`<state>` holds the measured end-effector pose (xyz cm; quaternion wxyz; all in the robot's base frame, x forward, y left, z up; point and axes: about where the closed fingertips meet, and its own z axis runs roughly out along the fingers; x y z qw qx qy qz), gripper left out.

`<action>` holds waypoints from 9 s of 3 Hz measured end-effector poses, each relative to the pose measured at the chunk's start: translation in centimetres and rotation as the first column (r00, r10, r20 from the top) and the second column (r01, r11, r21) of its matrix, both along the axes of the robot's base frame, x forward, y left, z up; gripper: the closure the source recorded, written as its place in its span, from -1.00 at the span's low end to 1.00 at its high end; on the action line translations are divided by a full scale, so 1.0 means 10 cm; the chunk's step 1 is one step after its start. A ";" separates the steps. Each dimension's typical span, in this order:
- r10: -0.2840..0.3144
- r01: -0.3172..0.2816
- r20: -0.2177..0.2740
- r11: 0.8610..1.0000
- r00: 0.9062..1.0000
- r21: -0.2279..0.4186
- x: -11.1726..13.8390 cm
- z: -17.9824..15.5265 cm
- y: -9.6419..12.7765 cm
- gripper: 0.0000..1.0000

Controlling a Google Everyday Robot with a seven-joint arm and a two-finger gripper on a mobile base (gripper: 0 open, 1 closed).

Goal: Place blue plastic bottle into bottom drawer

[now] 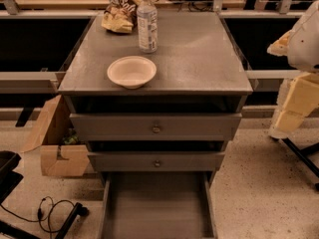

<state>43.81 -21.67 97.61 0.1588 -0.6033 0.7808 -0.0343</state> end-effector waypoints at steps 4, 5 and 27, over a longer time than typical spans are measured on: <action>-0.046 -0.058 0.253 0.920 0.966 0.388 1.64 -0.18 0.35 -1.00; -0.152 -0.069 0.307 0.793 0.939 0.605 2.32 -0.18 0.55 -1.00; -0.784 -0.072 0.082 0.048 0.615 0.996 1.79 0.75 1.04 1.00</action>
Offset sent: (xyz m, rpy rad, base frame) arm 0.1072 0.0028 -0.0190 0.2340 -0.2564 -0.0278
